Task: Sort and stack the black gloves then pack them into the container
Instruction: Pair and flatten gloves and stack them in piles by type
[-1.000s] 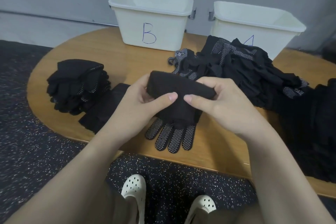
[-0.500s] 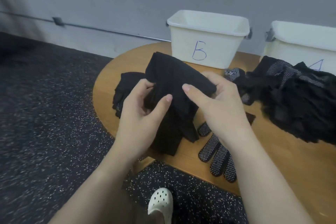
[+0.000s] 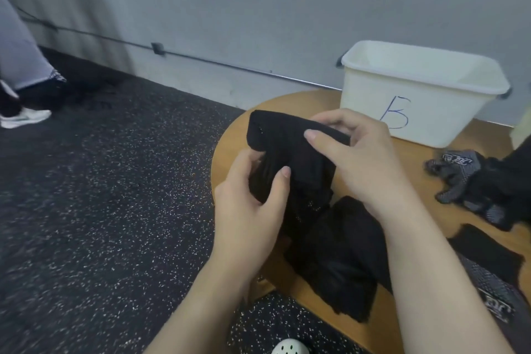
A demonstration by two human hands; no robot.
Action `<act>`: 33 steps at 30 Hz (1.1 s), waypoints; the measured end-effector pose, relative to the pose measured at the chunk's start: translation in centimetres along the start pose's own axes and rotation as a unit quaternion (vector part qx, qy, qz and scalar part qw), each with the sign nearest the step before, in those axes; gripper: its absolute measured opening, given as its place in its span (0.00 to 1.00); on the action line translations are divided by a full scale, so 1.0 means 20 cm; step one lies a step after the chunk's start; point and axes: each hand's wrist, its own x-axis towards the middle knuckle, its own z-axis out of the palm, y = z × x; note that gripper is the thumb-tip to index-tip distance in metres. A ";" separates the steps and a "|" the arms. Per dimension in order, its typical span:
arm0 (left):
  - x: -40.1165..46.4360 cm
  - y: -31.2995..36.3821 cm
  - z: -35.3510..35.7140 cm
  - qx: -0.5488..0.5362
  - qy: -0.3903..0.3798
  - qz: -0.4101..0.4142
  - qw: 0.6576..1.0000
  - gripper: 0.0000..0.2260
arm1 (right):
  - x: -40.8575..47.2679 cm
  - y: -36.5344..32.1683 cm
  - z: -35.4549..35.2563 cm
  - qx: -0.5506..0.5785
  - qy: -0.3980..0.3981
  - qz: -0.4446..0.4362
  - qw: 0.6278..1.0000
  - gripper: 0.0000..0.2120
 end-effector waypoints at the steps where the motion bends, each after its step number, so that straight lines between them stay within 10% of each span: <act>1: 0.01 -0.01 0.00 0.001 0.008 -0.011 1.000 0.08 | 0.02 0.01 0.01 0.000 -0.001 0.007 1.000 0.05; 11: 0.07 -0.12 -0.01 0.016 0.074 -0.099 0.992 0.05 | 0.08 0.15 0.06 -0.041 0.025 0.039 0.998 0.05; 33: 0.12 -0.21 0.04 0.119 -0.041 0.078 0.989 0.17 | -0.13 0.16 0.15 -0.214 -0.067 -0.044 0.974 0.19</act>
